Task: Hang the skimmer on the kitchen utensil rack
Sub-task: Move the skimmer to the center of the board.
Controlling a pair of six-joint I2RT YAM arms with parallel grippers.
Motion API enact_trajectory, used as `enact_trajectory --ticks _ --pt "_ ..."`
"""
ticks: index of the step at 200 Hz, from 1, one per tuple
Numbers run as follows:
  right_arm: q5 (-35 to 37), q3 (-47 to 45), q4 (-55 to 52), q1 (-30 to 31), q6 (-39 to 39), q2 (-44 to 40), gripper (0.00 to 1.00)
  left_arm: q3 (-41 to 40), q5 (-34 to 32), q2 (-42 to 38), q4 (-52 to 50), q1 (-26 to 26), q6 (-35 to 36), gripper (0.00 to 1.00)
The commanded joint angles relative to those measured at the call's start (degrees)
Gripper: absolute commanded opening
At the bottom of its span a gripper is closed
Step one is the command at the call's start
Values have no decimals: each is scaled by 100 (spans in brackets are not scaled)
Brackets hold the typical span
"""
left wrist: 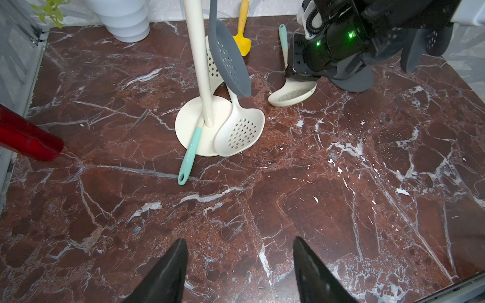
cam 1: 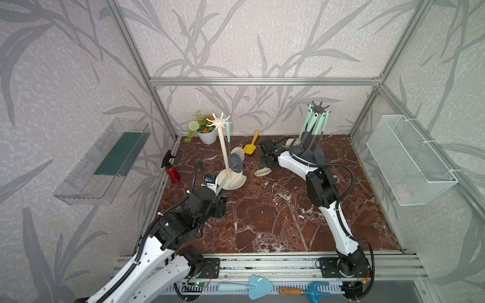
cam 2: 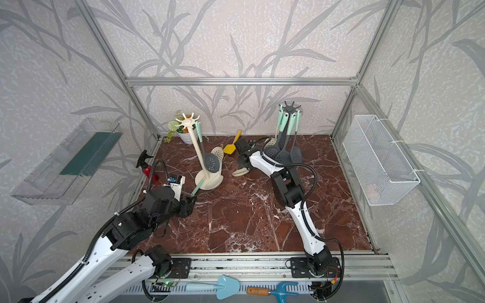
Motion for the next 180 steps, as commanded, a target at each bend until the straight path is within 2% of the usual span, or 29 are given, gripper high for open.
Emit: enact_trajectory --ticks 1,32,66,90,137,180 --pt "-318 -916 286 36 -89 -690 1 -32 192 -106 94 23 74 62" --pt "-484 -2306 738 144 -89 -1482 1 -45 259 -84 133 17 95 62" --pt "-720 -3427 1223 292 -85 -1923 2 -45 379 12 131 19 104 62" --pt "-960 -3906 1475 319 -227 -2090 8 -56 452 76 165 22 130 62" --pt "-695 -3579 977 297 -852 -2177 31 -27 534 202 233 15 160 62" --pt "-732 -3172 735 127 -1013 -1869 37 -37 394 142 181 19 166 62"
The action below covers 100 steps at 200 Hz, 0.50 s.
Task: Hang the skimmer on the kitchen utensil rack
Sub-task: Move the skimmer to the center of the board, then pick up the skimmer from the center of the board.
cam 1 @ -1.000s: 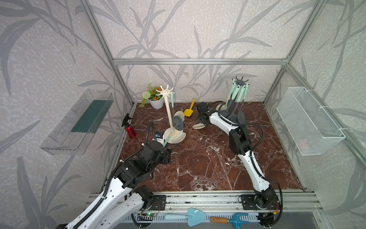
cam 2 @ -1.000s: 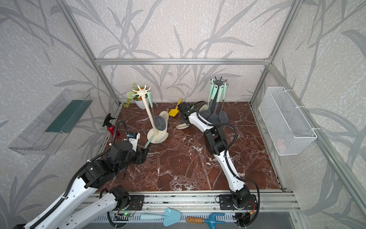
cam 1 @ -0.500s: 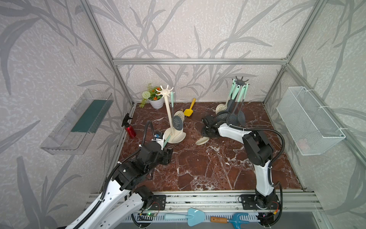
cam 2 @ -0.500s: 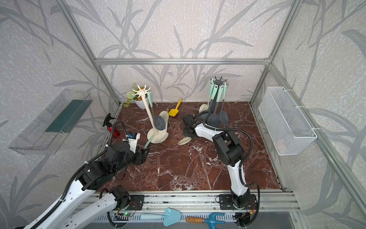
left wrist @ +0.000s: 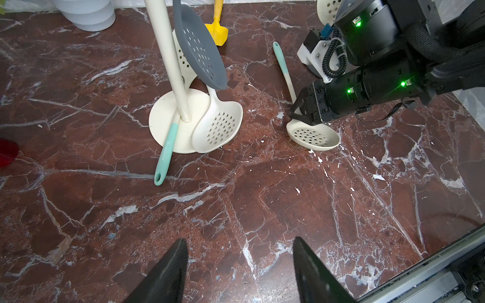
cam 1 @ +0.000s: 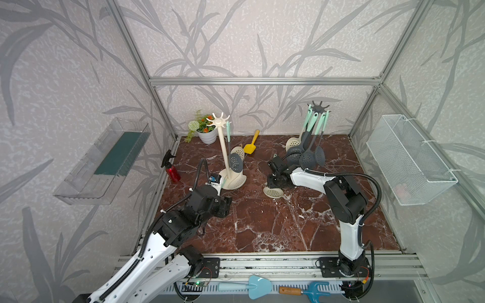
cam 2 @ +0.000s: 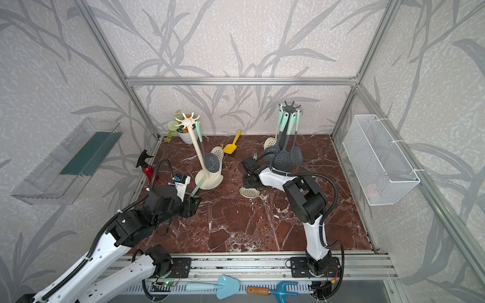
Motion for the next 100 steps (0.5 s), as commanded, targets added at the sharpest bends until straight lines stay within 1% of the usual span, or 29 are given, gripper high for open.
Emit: enact_trajectory --ticks 1,33,51,76,87,100 --pt "16 291 -365 -120 -228 234 37 -36 -105 -62 46 19 74 62" --pt "25 687 -625 -243 -215 572 37 -48 -122 -39 37 14 90 62" --pt "51 788 -595 -253 -240 693 36 -42 -106 -23 31 18 100 63" --pt "11 1054 -737 -255 -208 967 34 -36 -105 0 67 19 117 62" --pt "19 1148 -863 -249 -198 1063 30 -30 -101 14 63 16 118 62" --pt "103 1214 -1012 -249 -172 1124 19 -29 -101 28 49 21 118 62"
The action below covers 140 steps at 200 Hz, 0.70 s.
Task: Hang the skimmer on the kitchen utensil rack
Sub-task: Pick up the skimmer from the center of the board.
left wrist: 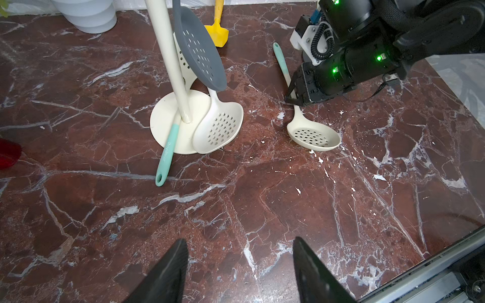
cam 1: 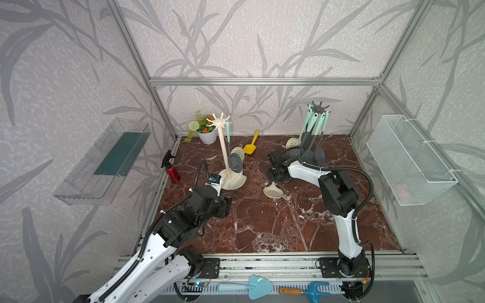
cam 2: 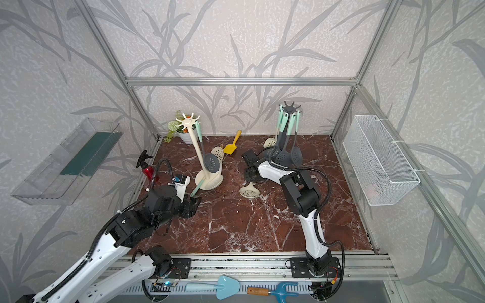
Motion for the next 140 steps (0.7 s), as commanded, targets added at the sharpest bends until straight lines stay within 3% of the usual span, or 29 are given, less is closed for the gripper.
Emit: enact_trajectory --ticks 1,43,140 --pt "53 81 -545 3 -15 323 18 -26 -81 24 50 21 87 62" --pt "-116 -445 161 22 -133 -385 0 -42 -1 15 98 20 62 62" --pt "-871 -2735 2810 239 -592 -2813 0 -103 524 -182 434 -4 -477 61"
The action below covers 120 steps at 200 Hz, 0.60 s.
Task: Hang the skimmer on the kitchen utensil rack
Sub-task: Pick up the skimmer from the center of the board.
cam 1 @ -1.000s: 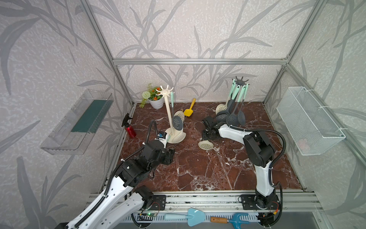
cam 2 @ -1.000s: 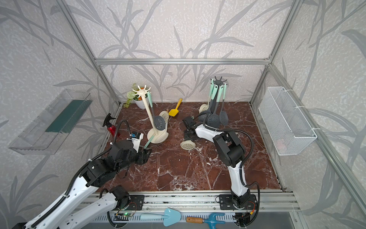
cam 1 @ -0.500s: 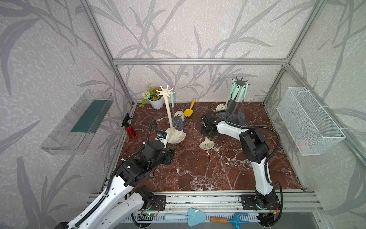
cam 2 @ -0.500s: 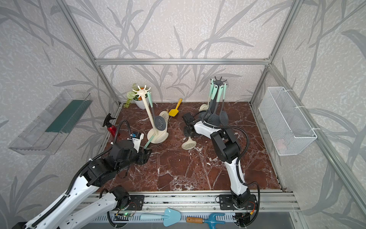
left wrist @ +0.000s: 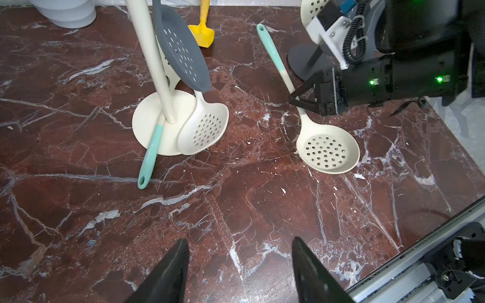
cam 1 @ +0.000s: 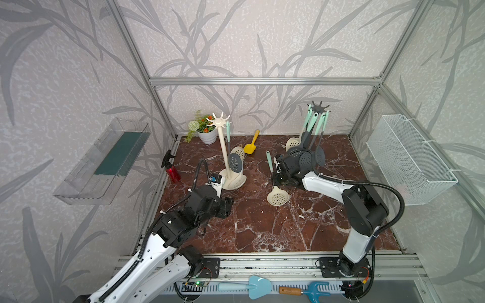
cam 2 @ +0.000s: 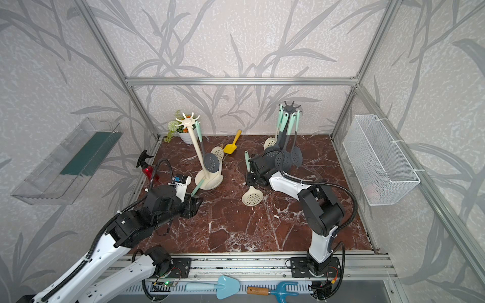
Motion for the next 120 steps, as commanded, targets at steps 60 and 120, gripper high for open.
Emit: enact_trajectory --ticks 60,120 --pt "-417 -1266 2236 291 -650 -1606 0 -67 613 202 1147 -5 -367 61" --pt "-665 -1451 2593 546 -1281 -2410 0 68 352 296 1209 -9 -247 61"
